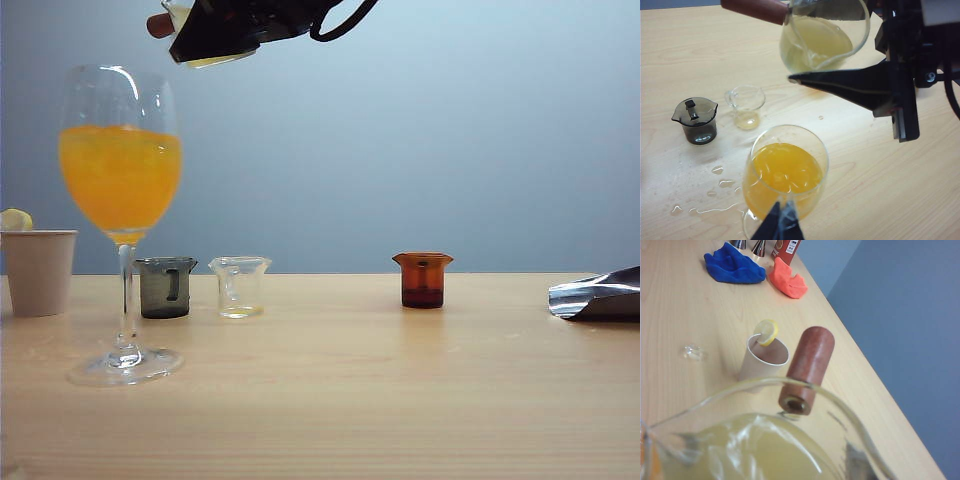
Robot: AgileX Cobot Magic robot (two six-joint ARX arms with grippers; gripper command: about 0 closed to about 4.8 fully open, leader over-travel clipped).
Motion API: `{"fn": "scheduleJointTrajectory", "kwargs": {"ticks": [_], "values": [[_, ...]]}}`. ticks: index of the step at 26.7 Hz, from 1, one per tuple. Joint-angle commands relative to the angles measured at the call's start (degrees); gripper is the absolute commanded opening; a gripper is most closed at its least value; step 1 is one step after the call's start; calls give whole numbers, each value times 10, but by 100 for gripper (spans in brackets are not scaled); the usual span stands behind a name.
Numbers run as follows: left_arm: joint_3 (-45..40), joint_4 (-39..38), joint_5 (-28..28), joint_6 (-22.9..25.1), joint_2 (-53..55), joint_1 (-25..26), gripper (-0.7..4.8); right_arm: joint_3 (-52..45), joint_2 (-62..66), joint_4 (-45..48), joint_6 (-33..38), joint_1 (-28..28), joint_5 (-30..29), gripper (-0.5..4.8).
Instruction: Pick up the third measuring cup from the left, pour the pineapple juice inside into the goblet, and finally put the measuring cup back in its original place.
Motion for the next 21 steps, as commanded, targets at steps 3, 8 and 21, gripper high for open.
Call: {"fn": "scheduleJointTrajectory", "kwargs": {"ticks": [3,8,21], "values": [[1,0,2,2,0,0,-6,3,-5,22,-59,22,26,143],[1,-8,2,2,0,0,-6,3,-5,21,-79,28,29,143],[1,-14,2,2,0,0,-6,3,-5,22,-135,28,43,143]]}}
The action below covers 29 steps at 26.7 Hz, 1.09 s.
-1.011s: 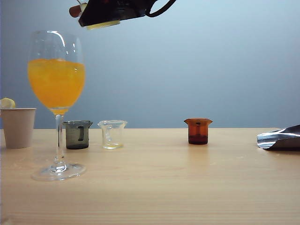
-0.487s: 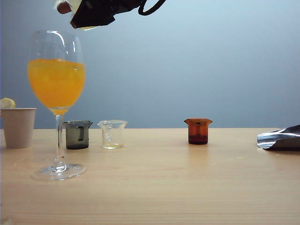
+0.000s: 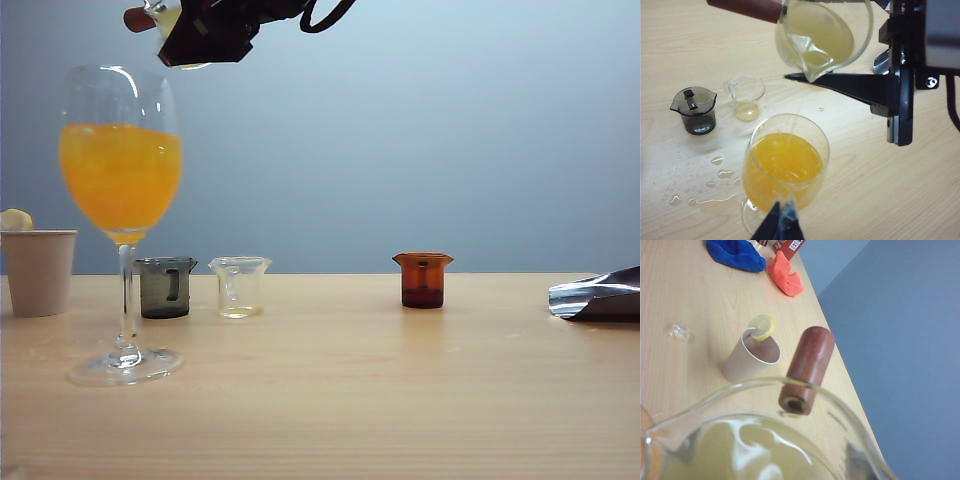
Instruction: Pick up the third measuring cup from the left, pour the pineapple juice inside into the goblet, and finally put the measuring cup back in its original place.
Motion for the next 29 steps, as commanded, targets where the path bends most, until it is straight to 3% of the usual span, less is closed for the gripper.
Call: {"fn": "scheduleJointTrajectory", "kwargs": {"ticks": [1,29], "values": [[1,3,2,3,0,0,-6,3,-5,21,-20,1,1,143],[1,3,2,2,0,0,-6,3,-5,43,-126,16,12,143]]}}
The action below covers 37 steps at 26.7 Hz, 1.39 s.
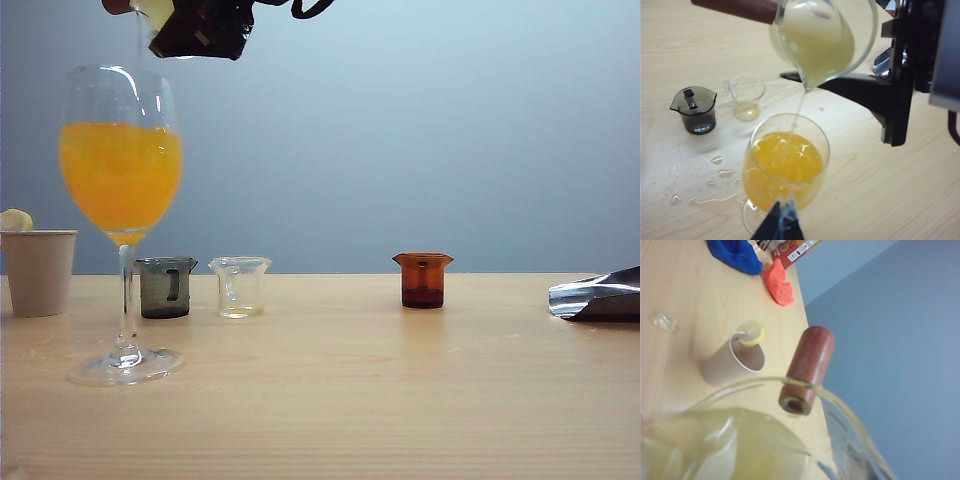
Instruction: Pick up the third measuring cup from the left, pour the pineapple juice inside into the goblet, and finally put the measuring cup back in its original place.
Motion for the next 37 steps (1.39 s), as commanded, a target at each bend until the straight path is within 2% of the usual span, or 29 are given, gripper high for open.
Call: {"fn": "scheduleJointTrajectory", "kwargs": {"ticks": [1,7,37], "values": [[1,3,2,2,0,0,-6,3,-5,19,-12,0,0,143],[1,3,2,3,0,0,-6,3,-5,24,-57,0,0,143],[1,3,0,2,0,0,-6,3,-5,48,-115,1,-1,143]]}}
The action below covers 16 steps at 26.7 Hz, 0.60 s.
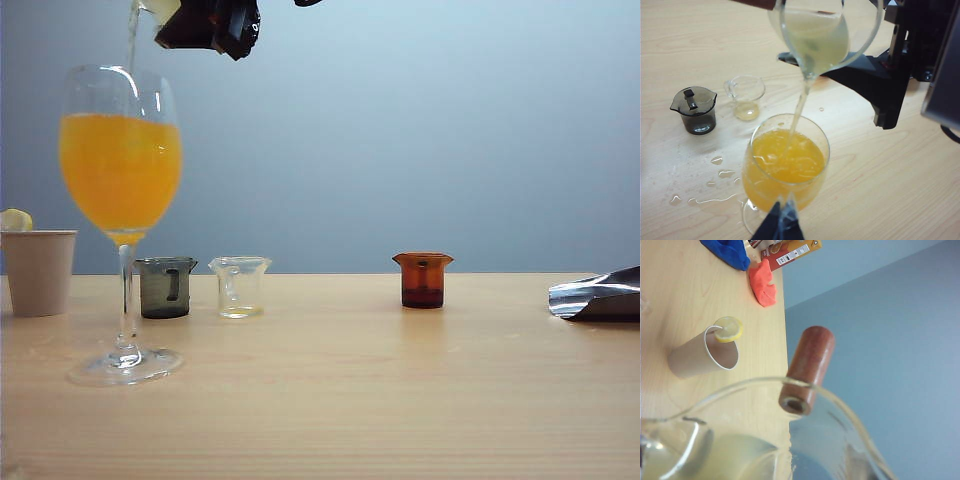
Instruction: Pick up the third measuring cup from the left, pour the pineapple juice inside into the goblet, and finally put the measuring cup back in its original place.
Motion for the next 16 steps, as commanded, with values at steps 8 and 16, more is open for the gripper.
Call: {"fn": "scheduleJointTrajectory", "kwargs": {"ticks": [8,16], "values": [[1,3,0,2,0,0,-6,3,-5,18,-38,7,-1,144],[1,3,0,2,0,0,-6,3,-5,19,-78,7,0,144]]}}
